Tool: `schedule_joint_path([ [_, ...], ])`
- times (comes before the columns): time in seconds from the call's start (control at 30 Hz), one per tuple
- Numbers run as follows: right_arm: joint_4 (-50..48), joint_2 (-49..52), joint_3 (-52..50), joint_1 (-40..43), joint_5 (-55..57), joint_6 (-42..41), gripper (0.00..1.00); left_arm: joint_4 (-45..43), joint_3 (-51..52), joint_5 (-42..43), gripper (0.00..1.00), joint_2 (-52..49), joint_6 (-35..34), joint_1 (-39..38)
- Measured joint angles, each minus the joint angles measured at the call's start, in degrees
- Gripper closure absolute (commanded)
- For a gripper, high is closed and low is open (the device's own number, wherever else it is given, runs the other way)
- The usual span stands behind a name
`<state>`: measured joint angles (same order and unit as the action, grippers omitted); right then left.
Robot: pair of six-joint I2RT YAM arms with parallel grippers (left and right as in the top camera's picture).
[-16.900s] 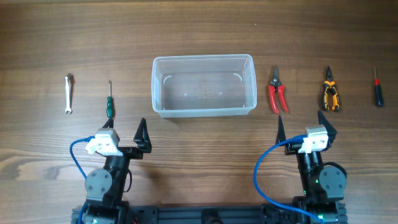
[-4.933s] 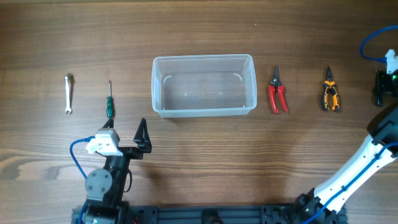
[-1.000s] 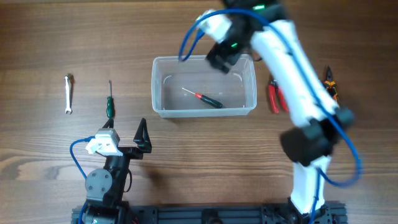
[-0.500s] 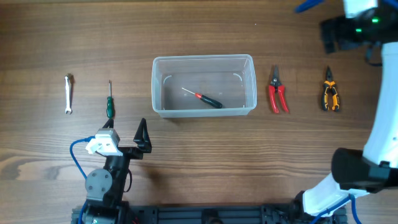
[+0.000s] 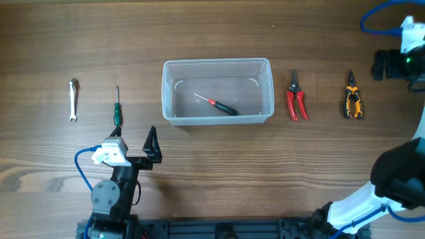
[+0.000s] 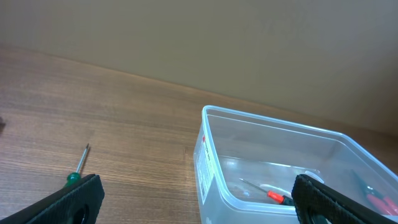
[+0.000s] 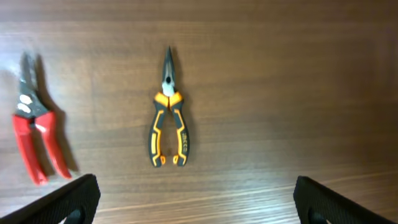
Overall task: Pack container
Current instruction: 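Open the right gripper to drop the screwdriver into the container, then move the right gripper over the orange-black pliers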
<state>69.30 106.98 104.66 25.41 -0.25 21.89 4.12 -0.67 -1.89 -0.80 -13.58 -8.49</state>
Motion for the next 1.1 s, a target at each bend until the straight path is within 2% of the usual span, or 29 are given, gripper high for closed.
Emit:
schedule_joint_path([
  [0.4,-6.9,10.8,-2.5,2.1,-1.4,2.4,0.00,0.0,0.0,0.0,0.00,0.0,0.0,0.0],
  [0.63,-7.0,15.5,-2.5,2.7,-1.2,2.6,0.00,0.0,0.0,0.0,0.00,0.0,0.0,0.0],
  [1.1,-6.6,16.8,-2.5,2.7,0.4,2.9,0.00,0.0,0.0,0.0,0.00,0.0,0.0,0.0],
])
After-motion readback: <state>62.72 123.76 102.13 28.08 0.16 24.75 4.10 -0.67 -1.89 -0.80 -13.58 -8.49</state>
